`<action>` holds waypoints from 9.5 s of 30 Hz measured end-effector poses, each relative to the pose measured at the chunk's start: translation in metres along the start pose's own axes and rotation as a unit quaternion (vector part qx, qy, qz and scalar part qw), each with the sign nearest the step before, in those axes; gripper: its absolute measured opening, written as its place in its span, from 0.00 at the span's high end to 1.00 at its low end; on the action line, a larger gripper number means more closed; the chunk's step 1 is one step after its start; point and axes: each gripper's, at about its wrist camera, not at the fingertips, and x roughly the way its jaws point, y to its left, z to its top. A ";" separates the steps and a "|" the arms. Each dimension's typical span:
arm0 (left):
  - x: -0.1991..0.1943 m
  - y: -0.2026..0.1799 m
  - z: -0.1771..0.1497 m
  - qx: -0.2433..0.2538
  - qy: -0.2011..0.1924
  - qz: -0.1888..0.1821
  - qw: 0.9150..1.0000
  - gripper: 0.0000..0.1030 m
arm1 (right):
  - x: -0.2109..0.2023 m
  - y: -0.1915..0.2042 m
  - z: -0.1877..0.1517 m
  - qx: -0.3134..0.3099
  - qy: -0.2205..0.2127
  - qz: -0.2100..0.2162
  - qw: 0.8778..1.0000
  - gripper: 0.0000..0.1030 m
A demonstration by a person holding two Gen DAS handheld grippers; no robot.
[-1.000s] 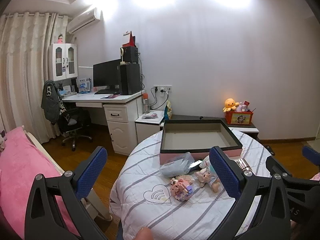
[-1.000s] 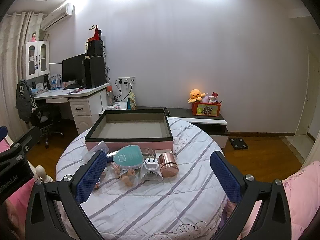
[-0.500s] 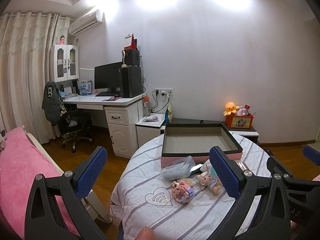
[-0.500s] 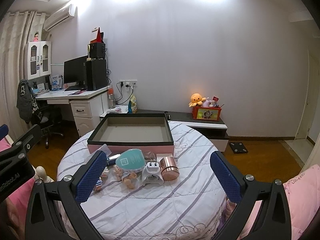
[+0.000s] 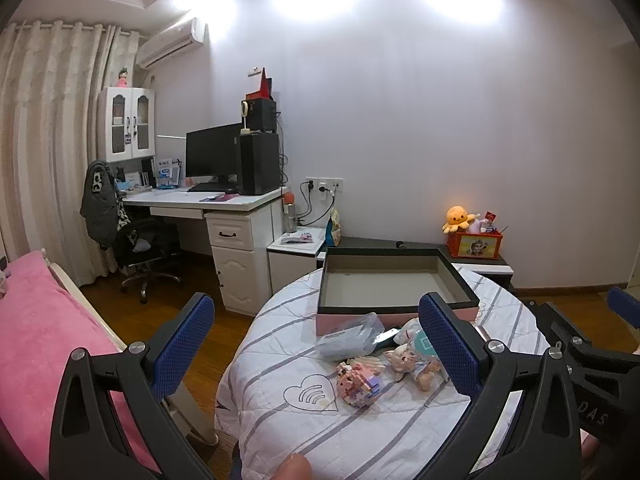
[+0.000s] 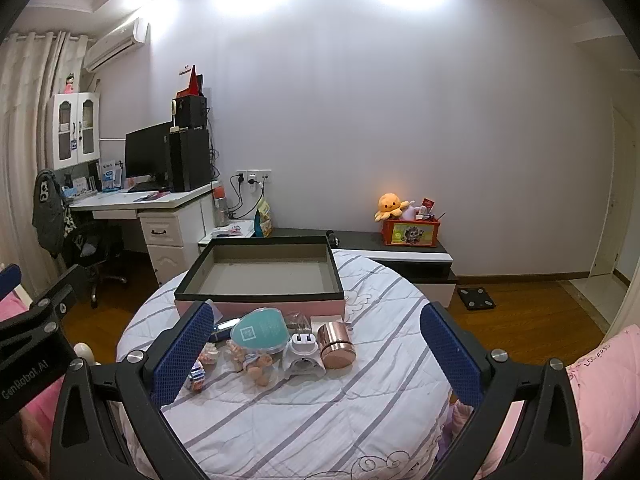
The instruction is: Organize rigid objects
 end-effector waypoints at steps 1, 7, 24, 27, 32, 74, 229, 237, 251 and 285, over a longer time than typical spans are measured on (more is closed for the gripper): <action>-0.001 -0.001 0.000 0.001 -0.001 -0.001 1.000 0.00 | 0.000 -0.001 0.000 0.001 -0.001 -0.001 1.000 0.00; -0.004 -0.004 -0.003 0.002 0.000 -0.007 1.000 0.00 | -0.002 -0.003 -0.001 0.004 -0.003 -0.003 1.000 0.00; -0.005 -0.004 -0.005 0.001 0.003 -0.011 1.000 0.00 | -0.003 -0.004 0.000 0.004 -0.003 -0.002 1.000 0.00; -0.005 -0.003 -0.005 0.001 0.003 -0.011 1.000 0.00 | -0.003 -0.004 0.001 0.004 -0.003 -0.002 1.000 0.00; -0.005 -0.003 -0.005 0.001 0.004 -0.011 1.000 0.00 | -0.003 -0.003 0.002 0.004 -0.003 -0.002 1.000 0.00; 0.168 -0.023 -0.111 0.000 0.223 -0.049 0.974 0.01 | 0.149 -0.011 -0.061 -0.045 0.162 0.067 0.983 0.00; 0.201 0.005 -0.052 -0.028 0.228 -0.088 0.969 0.00 | 0.181 0.039 -0.031 -0.110 0.204 0.150 0.961 0.00; 0.244 -0.002 -0.065 -0.052 0.273 -0.125 0.953 0.00 | 0.204 0.052 -0.040 -0.142 0.217 0.164 0.952 0.00; 0.268 -0.001 -0.078 -0.087 0.290 -0.152 0.941 0.10 | 0.211 0.039 -0.037 -0.100 0.220 0.211 0.947 0.29; 0.354 -0.065 0.038 0.031 0.207 -0.102 0.972 0.09 | 0.355 0.005 0.045 -0.055 0.230 0.191 0.953 0.28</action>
